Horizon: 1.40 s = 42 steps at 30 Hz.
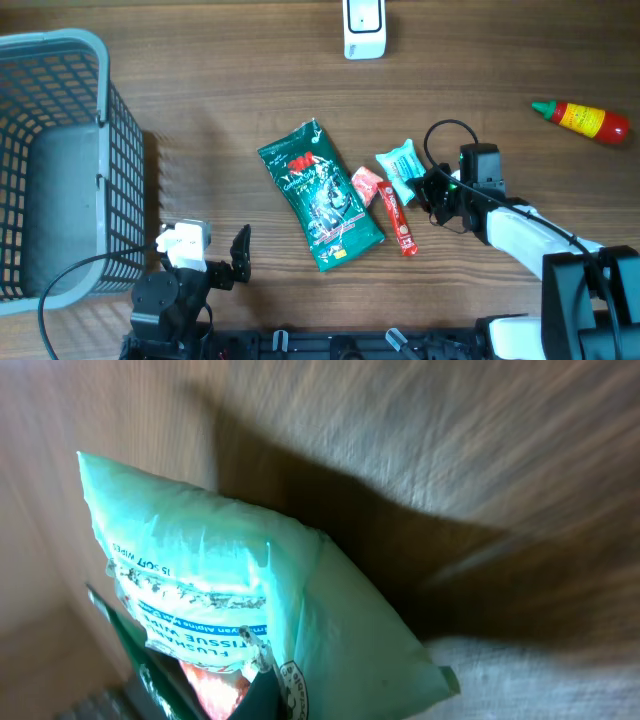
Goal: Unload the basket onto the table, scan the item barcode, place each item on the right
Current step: 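Reach the right gripper to the light-blue wipes pack and grasp it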
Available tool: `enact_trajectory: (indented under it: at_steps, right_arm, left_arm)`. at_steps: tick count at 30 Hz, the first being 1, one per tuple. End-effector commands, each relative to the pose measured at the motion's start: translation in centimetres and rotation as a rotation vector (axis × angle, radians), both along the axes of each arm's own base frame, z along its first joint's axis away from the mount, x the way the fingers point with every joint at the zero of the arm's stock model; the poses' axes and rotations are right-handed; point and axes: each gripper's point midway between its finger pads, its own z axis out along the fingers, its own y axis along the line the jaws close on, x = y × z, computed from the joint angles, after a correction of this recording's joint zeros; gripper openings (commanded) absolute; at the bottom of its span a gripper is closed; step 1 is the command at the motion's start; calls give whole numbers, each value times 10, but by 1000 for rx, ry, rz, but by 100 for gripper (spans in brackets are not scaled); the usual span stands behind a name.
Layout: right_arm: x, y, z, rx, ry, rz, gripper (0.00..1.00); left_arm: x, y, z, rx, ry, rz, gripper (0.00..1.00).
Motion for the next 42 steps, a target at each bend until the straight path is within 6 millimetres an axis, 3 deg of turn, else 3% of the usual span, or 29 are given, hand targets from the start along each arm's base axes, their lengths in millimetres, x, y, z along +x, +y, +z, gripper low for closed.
enact_trajectory:
  at_steps: [1, 7, 12, 14, 16, 18, 19, 22, 27, 29, 31, 34, 36, 38, 42]
  right_arm:
    - [-36, 14, -9, 72, 151, 80, 4]
    - [-43, 12, 38, 101, 233, 27, 4]
    - [-54, 31, 85, 375, 283, 41, 8]
    - [-54, 29, 84, 369, 283, 32, 10]
    - [-40, -2, 59, 149, 245, -72, 13]
    - [-33, -47, 38, -136, 207, -168, 23]
    - [-27, -51, 38, -213, 131, -58, 31]
    - [-2, -25, 61, -227, -169, 300, 97]
    - [13, -26, 112, -314, -272, 390, 100]
    - [15, -22, 143, -428, -355, 460, 99]
    - [11, -12, 159, -531, -413, 517, 99]
    - [-1, -9, 145, -770, -369, 607, 96]
    - [-5, -5, 120, -943, -311, 673, 96]
    - [-2, -12, 103, -1083, -240, 665, 86]
    - [-6, -1, 61, -1087, -147, 814, 84]
  left_arm:
    - [-1, -3, 2, 10, -12, -24, 100]
    - [-1, -3, 1, 10, -12, -24, 100]
    - [-1, -3, 1, 10, -12, -24, 100]
    - [-1, -3, 1, 10, -12, -24, 100]
    - [-1, -3, 1, 10, -12, -24, 100]
    - [-1, -3, 1, 10, -12, -24, 100]
    - [-1, -3, 2, 10, -12, -24, 100]
    - [-1, -3, 1, 10, -12, -24, 100]
    - [-1, -3, 2, 10, -12, -24, 100]
    - [-1, -3, 2, 10, -12, -24, 100]
    - [-1, -3, 2, 10, -12, -24, 100]
    - [-1, -3, 2, 10, -12, -24, 100]
    - [-1, -3, 1, 10, -12, -24, 100]
    - [-1, -3, 1, 10, -12, -24, 100]
    - [-1, -3, 1, 10, -12, -24, 100]
